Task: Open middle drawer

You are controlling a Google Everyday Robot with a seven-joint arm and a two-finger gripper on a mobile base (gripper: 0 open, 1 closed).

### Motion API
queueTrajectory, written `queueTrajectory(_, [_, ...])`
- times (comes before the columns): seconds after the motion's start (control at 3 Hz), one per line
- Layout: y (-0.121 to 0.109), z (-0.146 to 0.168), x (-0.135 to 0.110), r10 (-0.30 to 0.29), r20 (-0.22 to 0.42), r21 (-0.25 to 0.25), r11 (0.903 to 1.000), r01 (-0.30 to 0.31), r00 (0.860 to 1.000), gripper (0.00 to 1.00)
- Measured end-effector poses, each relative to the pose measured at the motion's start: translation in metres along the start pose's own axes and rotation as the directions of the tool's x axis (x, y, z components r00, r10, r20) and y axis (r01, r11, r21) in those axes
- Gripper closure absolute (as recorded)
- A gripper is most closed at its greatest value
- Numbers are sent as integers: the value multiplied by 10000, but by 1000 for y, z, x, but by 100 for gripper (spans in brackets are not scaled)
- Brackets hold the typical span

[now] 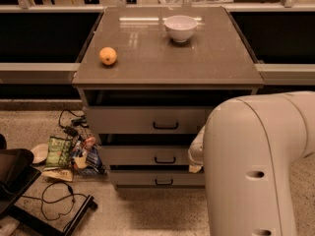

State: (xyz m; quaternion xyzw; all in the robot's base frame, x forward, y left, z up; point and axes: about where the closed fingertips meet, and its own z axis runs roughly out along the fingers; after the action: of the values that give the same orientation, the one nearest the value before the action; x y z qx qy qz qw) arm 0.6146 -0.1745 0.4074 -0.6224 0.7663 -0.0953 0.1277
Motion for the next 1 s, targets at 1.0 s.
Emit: queueTrajectory(1.0, [2,-16,15,185,-228,89,9998,-183,9996,100])
